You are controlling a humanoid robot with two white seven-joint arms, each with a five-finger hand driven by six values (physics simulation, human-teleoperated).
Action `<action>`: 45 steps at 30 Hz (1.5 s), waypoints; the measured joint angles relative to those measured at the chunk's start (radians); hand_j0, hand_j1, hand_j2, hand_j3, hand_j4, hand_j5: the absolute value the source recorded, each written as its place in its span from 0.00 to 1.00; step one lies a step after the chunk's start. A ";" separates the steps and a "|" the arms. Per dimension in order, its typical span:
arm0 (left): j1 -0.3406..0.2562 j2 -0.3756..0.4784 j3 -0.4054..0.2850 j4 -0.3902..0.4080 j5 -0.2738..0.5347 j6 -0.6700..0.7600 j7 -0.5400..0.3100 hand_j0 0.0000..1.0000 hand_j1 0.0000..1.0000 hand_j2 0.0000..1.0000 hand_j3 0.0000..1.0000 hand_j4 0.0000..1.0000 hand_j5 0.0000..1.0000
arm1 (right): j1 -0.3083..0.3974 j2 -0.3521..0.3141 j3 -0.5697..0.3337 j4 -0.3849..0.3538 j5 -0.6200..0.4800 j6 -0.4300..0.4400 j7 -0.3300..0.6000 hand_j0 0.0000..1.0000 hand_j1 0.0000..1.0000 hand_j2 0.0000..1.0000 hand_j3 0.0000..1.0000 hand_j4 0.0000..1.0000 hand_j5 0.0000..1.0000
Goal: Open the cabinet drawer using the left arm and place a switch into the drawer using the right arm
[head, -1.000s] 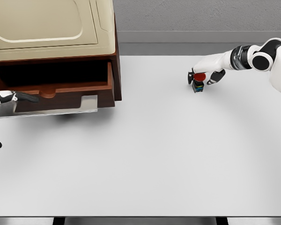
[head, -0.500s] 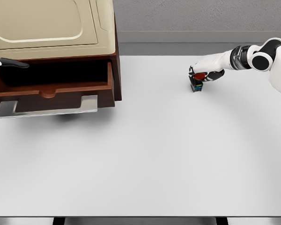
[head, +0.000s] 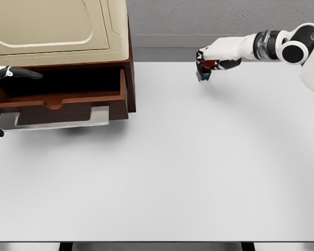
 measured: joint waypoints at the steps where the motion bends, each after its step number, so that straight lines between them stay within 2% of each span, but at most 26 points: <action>1: 0.000 -0.001 0.000 0.006 0.000 0.000 0.000 1.00 1.00 1.00 1.00 1.00 1.00 | -0.002 -0.002 -0.005 -0.020 -0.001 0.000 0.000 0.38 0.38 0.38 0.38 0.38 0.38; 5: 0.000 -0.002 0.001 0.028 0.004 -0.001 0.000 1.00 1.00 1.00 1.00 1.00 1.00 | 0.000 -0.031 -0.014 -0.129 -0.032 -0.001 0.000 0.38 0.38 0.38 0.38 0.38 0.38; 10: 0.000 -0.002 0.001 0.041 0.008 -0.001 0.000 1.00 1.00 1.00 1.00 1.00 1.00 | 0.012 -0.109 -0.018 -0.334 -0.052 0.000 0.002 0.39 0.39 0.39 0.39 0.39 0.39; 14: 0.000 -0.003 0.001 0.043 0.008 -0.001 0.000 1.00 1.00 1.00 1.00 1.00 1.00 | 0.006 -0.128 -0.018 -0.421 -0.065 -0.001 0.002 0.39 0.39 0.39 0.39 0.39 0.39; 19: 0.002 -0.012 0.002 0.044 0.008 -0.004 0.000 1.00 1.00 1.00 1.00 1.00 1.00 | -0.008 -0.098 -0.010 -0.450 -0.081 -0.001 0.003 0.39 0.39 0.39 0.39 0.39 0.39; 25: 0.002 -0.022 0.002 0.045 0.008 -0.005 0.000 1.00 1.00 1.00 1.00 1.00 1.00 | -0.011 -0.088 0.000 -0.556 -0.094 -0.001 0.003 0.39 0.39 0.39 0.39 0.39 0.39; 29: 0.002 -0.024 0.002 0.045 0.009 -0.004 0.000 1.00 1.00 1.00 1.00 1.00 1.00 | -0.040 -0.082 0.005 -0.601 -0.115 -0.001 0.002 0.39 0.39 0.39 0.39 0.39 0.39; 34: 0.002 -0.025 0.003 0.045 0.008 -0.013 0.000 1.00 1.00 1.00 1.00 1.00 1.00 | -0.072 -0.049 0.011 -0.612 -0.124 0.000 0.002 0.39 0.39 0.39 0.39 0.39 0.39; 45: 0.002 -0.026 0.002 0.058 -0.002 -0.033 0.000 1.00 1.00 1.00 1.00 1.00 1.00 | -0.150 0.093 0.093 -0.577 -0.125 0.001 0.003 0.40 0.40 0.40 0.40 0.40 0.40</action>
